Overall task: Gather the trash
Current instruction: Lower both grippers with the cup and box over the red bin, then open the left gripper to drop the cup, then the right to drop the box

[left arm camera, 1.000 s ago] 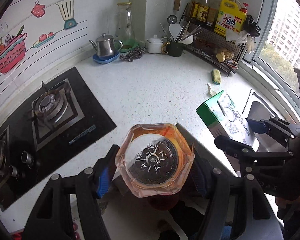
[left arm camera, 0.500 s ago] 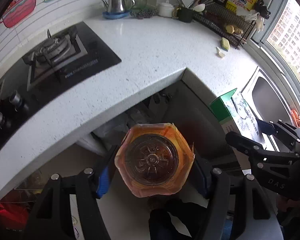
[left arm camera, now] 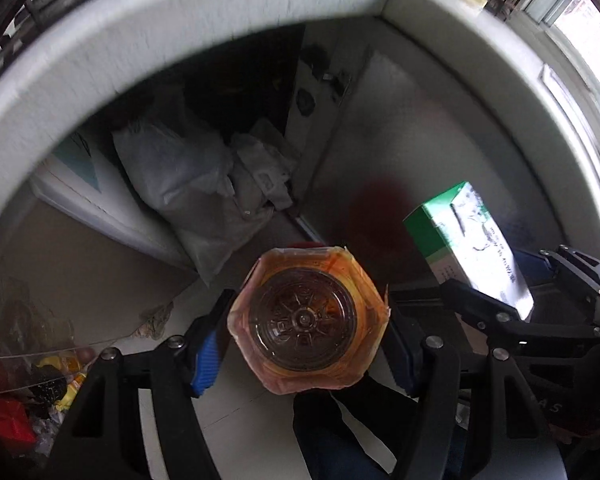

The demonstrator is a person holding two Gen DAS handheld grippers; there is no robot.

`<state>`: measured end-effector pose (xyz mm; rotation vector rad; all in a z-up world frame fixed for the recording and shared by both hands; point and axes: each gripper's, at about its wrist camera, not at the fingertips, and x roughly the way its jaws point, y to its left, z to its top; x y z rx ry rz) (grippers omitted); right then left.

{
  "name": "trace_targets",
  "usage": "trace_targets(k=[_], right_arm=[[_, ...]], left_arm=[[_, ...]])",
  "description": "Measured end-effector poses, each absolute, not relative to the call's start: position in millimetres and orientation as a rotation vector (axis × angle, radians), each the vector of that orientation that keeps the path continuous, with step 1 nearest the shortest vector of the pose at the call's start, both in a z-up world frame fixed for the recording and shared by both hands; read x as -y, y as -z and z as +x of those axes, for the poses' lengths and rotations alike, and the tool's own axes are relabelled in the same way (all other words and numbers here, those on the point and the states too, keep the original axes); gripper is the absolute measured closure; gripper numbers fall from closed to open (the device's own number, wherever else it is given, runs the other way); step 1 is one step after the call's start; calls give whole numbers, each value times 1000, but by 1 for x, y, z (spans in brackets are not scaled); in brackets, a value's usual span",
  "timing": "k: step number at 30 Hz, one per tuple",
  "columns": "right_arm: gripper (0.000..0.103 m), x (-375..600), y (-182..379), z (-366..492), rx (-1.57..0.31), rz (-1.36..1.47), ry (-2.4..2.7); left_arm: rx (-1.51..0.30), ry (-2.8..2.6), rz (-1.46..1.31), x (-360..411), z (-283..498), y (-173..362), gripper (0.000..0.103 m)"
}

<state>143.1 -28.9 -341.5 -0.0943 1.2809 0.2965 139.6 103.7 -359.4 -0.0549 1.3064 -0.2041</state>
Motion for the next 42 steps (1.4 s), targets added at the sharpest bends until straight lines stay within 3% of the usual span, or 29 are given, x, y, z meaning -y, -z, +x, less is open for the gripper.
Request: trace_targets(k=[7,14,16,18,31,34,42], right_arm=[[46,41,400,150,-1314,-98,-255],[46,48,423,145,-1342,-84,-217],[46,53,423,145,-1346,-84,-210],[46,57,423,142,-1347,-81,-200],[46,52,427,143,-1356,-103,-223],[46,44,434,147,-1358,-114,-243],[45,26,450,154,-1374,-157,-301]], left_arm=[[-1359,245,-96,-97,139,433,38],[-1407,293,-87,-90,145,477,37],[-1421,302,-90,-88,145,485,31],[-1421,322,-120,-88,145,485,21],[-1400,295,-59,-94,139,467,12],[-1385,281,-61,-103,137,462,0],[-1400,227,-92,-126,134,468,0]])
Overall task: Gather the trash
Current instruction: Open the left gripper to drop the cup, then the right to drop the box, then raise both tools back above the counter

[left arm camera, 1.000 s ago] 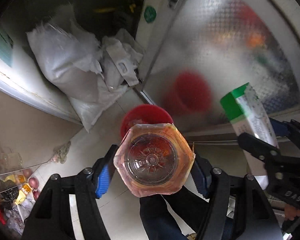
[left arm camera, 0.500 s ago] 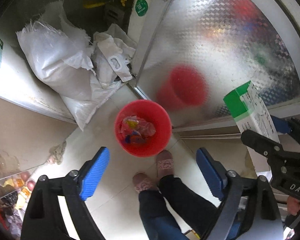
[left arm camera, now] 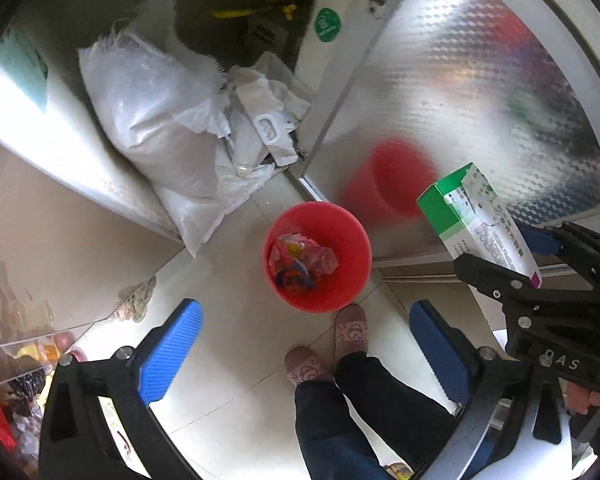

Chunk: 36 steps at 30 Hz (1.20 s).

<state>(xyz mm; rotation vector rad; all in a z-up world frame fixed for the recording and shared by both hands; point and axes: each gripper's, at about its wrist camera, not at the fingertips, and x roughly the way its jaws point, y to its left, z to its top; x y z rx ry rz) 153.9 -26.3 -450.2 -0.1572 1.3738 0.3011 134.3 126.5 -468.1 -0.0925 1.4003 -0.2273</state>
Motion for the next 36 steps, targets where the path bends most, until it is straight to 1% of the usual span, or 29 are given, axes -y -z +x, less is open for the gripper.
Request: trace_targets(k=[7,8,9,10,11,17,20,25,31,36], right_arm=[[44,19,461,162,-1363,-208,-326],[41,18,462,162,-1363,-222,-326],[36,17,464,161,-1368,-233,-327],[24,16,467,162,-1378,-232,-336],[18,16,466,162,-1385,-223,-343],[9,17,463,157,-1391,-228,-344],[5,17,454,153,-1407,-238,-352],[1,13,410,145,-1369,-252,-393],[1,13,333,137,-1284,-252,-415],[1,18,272,127,-1211,-242,-416]], left_arm=[[-1417,182,-109,-140,134,477,0],[-1418,176,-111,-142,134,478,0],[-1419,169,-113,-142,134,479,0],[-1419,163,-114,-143,133,479,0],[-1420,161,-114,-144,133,480,0],[-1413,154,-125,-147,128,476,0],[-1403,149,-117,-149,122,458,0],[-1365,123,-104,-151,112,410,0],[-1280,125,-118,-156,96,332,0],[-1210,115,-148,-158,89,279,0]])
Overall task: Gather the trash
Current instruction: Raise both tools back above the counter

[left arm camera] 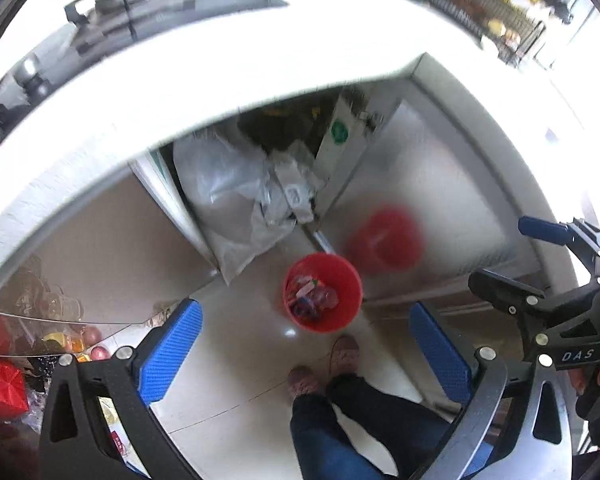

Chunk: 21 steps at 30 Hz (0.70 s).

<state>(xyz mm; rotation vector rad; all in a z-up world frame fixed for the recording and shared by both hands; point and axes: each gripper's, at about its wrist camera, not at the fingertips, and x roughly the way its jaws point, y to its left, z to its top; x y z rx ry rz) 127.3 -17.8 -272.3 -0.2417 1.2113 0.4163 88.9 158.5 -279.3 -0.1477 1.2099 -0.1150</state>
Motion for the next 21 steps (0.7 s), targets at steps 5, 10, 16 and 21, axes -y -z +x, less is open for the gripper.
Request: trace_targets(k=[5,10,16,21], right_arm=[[1,26,228,119,-1173,-203,-412],[1,40,187,113,-1108,-148,-389],[1,50,154,115,-1031,-117,-350],[1,57,130,125,-973,-89,-315]], left_arm=[[-1158,138,-91,-148,89,233,0],[-1091,195,-59,-138,92,190,0],[-1048,230,-49,-130,107,153,0],[-989,254,-32,-121,123,126,0]])
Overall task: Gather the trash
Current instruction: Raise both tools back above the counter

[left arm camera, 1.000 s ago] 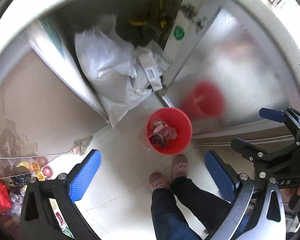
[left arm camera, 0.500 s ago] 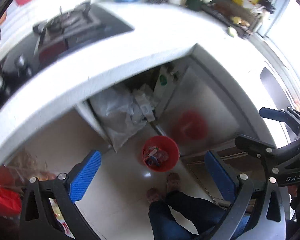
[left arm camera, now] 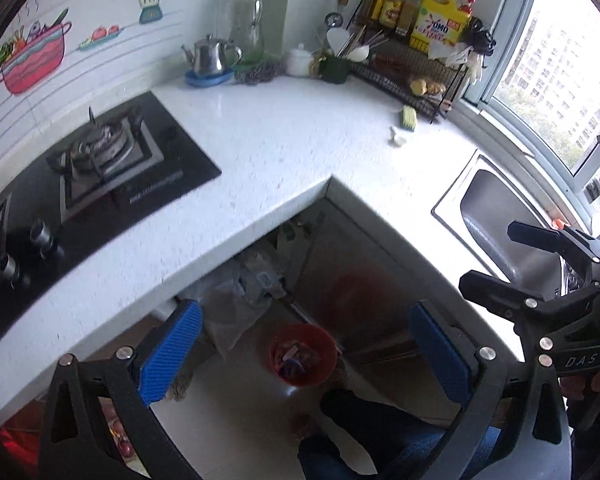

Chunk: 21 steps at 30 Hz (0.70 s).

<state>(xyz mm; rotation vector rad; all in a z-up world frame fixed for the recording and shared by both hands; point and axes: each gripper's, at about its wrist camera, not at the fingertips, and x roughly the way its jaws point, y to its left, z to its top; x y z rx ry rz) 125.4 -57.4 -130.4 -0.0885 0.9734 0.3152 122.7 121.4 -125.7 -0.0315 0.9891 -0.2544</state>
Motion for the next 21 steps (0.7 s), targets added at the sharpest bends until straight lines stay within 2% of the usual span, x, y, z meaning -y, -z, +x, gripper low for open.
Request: trace_targets(k=[10,21], right_arm=[[1,82,102,160,-895,-61,-272],[1,135,90,236,-884,-8,-181]], left_arm=[[-911,292,50,-91,177,80,0],[-927,383,106,-30,276,78,0]])
